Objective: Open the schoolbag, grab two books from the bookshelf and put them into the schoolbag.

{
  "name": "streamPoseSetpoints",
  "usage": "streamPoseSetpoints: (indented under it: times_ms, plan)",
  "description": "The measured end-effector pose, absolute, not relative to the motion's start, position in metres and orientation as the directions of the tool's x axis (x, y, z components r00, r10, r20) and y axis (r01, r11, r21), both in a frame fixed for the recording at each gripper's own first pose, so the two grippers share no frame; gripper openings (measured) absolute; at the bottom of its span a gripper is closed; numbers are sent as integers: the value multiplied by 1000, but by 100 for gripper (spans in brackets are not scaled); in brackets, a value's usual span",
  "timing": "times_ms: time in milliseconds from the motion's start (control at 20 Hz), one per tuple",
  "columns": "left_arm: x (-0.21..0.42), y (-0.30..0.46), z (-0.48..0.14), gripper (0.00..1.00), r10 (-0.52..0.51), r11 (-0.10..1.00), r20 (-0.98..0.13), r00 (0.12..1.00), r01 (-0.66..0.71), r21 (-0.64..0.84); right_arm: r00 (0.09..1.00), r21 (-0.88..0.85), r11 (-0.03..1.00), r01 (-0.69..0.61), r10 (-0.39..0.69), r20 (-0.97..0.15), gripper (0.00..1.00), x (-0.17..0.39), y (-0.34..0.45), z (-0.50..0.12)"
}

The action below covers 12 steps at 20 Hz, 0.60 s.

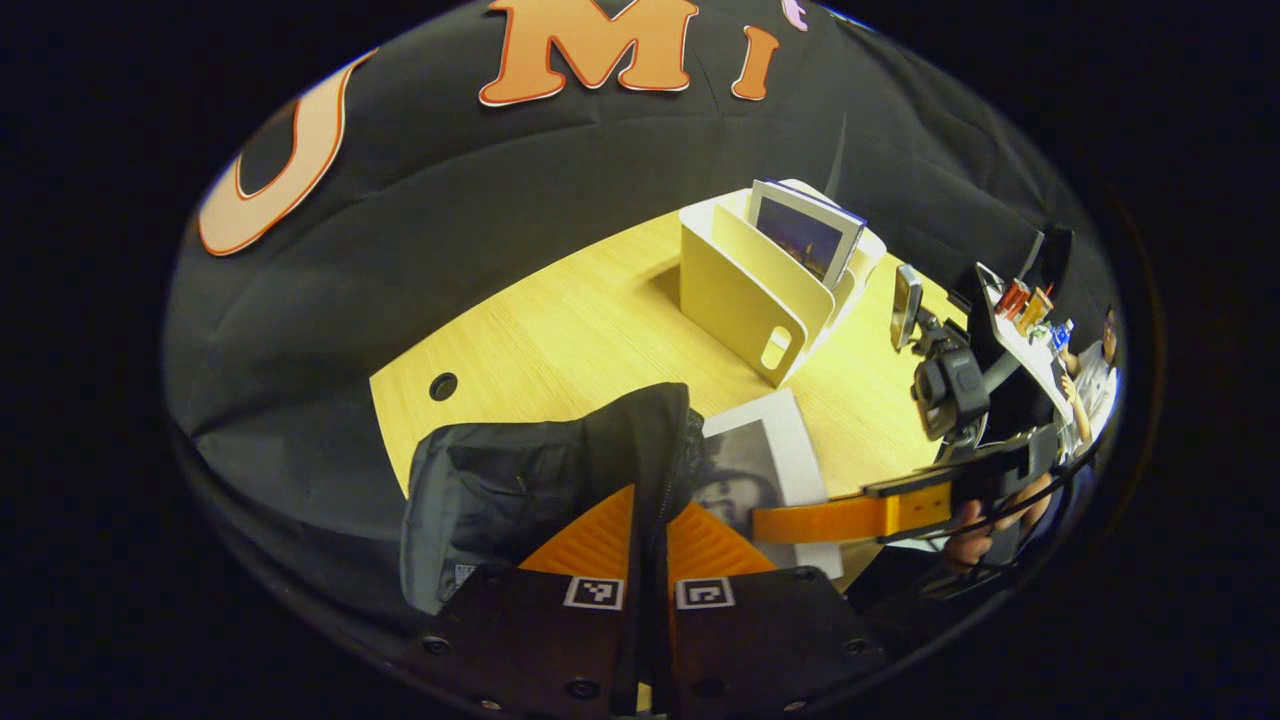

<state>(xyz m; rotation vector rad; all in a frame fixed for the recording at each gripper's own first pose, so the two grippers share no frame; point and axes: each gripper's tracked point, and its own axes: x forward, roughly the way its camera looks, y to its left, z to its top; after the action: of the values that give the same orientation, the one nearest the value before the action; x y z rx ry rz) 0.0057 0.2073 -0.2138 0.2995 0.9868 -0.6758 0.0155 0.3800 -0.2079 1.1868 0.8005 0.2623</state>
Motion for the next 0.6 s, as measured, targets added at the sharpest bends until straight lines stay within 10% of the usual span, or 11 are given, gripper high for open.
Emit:
streamPoseSetpoints:
  times_ms: [600]
  plan:
    - [21,211,-213,5,-376,770,-843,384,636,-54,693,936,307,172,637,-337,27,2,384,-207]
